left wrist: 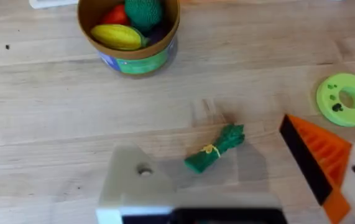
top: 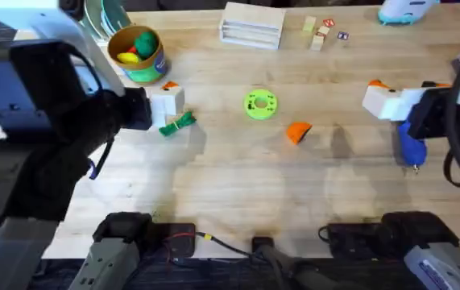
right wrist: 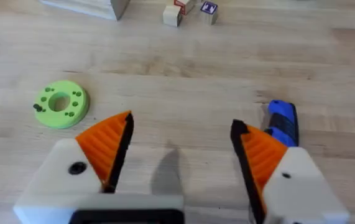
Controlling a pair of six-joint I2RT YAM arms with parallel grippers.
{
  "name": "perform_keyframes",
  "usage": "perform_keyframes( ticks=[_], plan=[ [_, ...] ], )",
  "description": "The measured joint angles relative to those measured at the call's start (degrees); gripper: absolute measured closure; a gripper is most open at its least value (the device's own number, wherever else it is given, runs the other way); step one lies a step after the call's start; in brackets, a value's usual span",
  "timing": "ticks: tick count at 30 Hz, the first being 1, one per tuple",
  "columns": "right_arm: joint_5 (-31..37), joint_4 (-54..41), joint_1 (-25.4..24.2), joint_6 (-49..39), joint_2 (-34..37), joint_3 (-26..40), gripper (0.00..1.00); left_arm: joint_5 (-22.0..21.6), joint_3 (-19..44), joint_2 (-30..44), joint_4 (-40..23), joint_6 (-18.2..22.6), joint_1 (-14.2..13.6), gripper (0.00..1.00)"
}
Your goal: Pick up the gripper from the table and insert it into the empty holder that is missing its gripper. Then pick up a screw, insert it into the mounting hole, and use the screwdriver to tighten it. Finally, clean up the table by picking up the vegetable and placing it into the bucket.
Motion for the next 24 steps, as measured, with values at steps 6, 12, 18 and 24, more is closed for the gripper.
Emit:
perform_keyframes(
  ticks=[6,12,18,24],
  plan=[
    [-0.10,-0.05,0.00,0.00,0.85,0.00,0.010,0.02,0.00,7.60,-1.05,0.04,0.00,0.009],
    [-0.11,0.00,0.00,0.00,0.87,0.00,0.010,0.06,0.00,16.84,-1.13,1.55,0.00,0.400],
    [-0.10,0.04,0.00,0.00,0.86,0.00,0.009,0.09,0.00,19.70,-1.31,3.56,0.00,0.988],
    [-0.10,0.04,0.00,-0.02,0.87,0.00,0.011,1.88,2.64,14.70,-2.82,4.28,0.00,0.272]
  ],
)
